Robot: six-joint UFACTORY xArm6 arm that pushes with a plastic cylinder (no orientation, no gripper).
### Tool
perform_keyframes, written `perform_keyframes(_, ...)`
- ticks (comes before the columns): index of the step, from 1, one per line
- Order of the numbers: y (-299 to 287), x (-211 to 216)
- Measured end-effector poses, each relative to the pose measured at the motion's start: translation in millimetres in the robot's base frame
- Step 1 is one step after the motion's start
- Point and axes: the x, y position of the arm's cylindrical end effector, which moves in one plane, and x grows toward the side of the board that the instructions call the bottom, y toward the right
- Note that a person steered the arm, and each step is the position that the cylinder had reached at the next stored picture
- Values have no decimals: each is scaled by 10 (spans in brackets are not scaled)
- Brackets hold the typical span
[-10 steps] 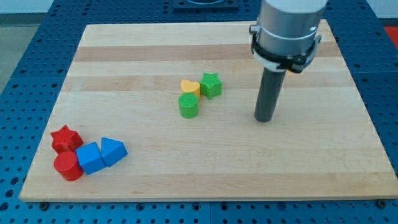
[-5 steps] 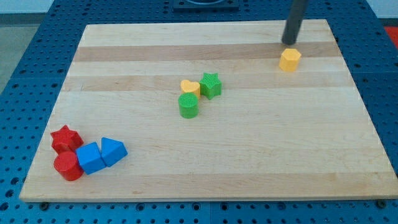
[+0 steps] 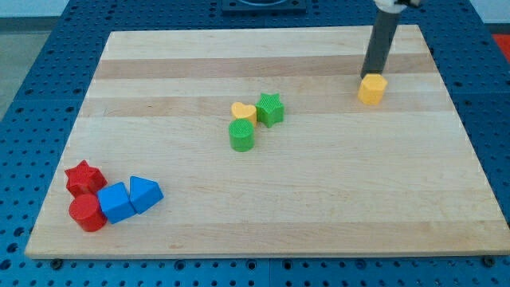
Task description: Place the yellow hexagon horizontal right to the green circle
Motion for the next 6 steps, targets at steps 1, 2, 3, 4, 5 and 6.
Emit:
perform_keyframes(1, -31, 277)
perform_keyframes(2, -55, 396)
perform_keyframes(3, -12, -47)
perform_keyframes(4, 266, 27)
perform_keyframes(5, 266, 395)
perform_keyframes(6, 267, 690)
